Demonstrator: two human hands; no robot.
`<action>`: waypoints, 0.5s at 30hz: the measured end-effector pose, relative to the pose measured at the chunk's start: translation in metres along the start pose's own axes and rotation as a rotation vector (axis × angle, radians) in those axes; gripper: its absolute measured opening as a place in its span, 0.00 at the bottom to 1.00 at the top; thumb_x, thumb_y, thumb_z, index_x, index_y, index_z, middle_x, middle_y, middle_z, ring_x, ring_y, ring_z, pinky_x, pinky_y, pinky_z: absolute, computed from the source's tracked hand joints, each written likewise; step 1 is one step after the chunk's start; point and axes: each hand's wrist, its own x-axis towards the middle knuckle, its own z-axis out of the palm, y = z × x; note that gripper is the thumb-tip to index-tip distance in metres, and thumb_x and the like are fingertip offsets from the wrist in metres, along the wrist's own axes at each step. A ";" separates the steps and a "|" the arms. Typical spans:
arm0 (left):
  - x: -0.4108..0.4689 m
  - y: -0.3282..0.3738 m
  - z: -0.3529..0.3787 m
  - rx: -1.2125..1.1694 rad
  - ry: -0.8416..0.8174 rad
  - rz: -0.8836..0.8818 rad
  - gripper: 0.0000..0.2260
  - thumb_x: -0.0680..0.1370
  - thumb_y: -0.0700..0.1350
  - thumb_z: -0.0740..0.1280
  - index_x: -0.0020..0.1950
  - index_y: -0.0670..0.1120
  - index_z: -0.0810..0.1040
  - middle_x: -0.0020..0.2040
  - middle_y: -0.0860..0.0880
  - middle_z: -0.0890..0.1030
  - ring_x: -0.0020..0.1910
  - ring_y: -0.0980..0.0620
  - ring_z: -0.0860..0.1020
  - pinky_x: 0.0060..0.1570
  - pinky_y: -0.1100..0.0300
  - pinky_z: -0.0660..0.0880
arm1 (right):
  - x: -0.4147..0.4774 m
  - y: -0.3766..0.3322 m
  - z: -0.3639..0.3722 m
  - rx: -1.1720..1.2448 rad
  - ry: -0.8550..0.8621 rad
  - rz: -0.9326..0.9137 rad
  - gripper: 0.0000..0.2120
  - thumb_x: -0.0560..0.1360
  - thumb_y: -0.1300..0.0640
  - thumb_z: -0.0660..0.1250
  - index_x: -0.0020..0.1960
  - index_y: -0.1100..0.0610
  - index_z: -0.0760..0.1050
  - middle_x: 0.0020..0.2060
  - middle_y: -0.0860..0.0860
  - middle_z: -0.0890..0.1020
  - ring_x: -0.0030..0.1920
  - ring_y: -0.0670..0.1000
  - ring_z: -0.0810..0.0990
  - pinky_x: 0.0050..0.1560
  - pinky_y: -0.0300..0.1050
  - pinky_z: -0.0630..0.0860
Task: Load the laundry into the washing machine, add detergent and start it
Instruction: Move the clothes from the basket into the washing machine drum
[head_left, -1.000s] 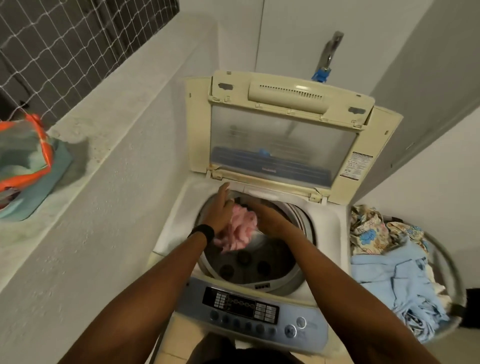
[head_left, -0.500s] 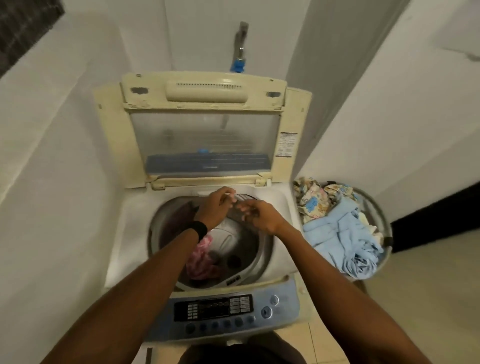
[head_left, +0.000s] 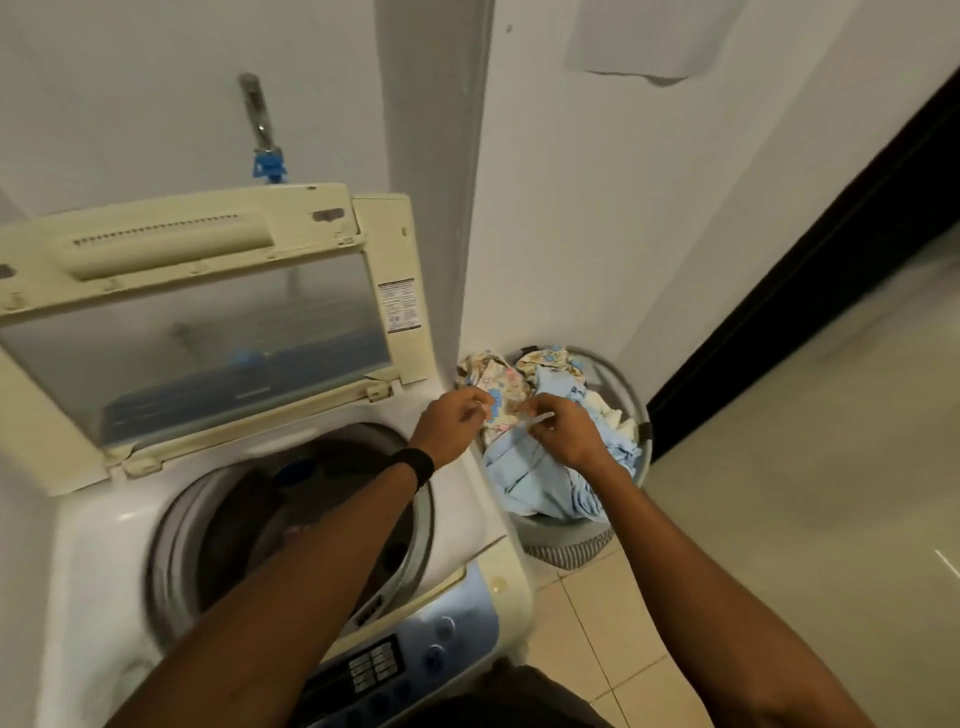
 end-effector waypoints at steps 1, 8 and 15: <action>0.001 0.012 0.007 0.004 -0.011 -0.004 0.05 0.76 0.53 0.65 0.47 0.61 0.81 0.50 0.54 0.87 0.51 0.52 0.85 0.57 0.46 0.80 | 0.000 0.011 -0.007 -0.003 0.016 0.024 0.14 0.75 0.63 0.69 0.60 0.54 0.81 0.58 0.52 0.84 0.56 0.55 0.82 0.56 0.49 0.78; 0.026 0.036 0.063 0.043 -0.098 0.001 0.05 0.80 0.43 0.67 0.53 0.48 0.82 0.48 0.50 0.86 0.52 0.50 0.84 0.57 0.46 0.80 | -0.001 0.077 -0.042 -0.273 -0.182 0.158 0.12 0.73 0.58 0.73 0.56 0.51 0.77 0.54 0.51 0.82 0.57 0.55 0.81 0.49 0.46 0.75; 0.044 0.043 0.109 0.144 -0.136 0.076 0.04 0.79 0.42 0.68 0.50 0.49 0.82 0.48 0.47 0.85 0.48 0.47 0.83 0.51 0.45 0.80 | -0.003 0.112 -0.050 -0.450 -0.362 0.174 0.19 0.68 0.55 0.80 0.55 0.51 0.76 0.55 0.51 0.80 0.53 0.54 0.79 0.49 0.47 0.77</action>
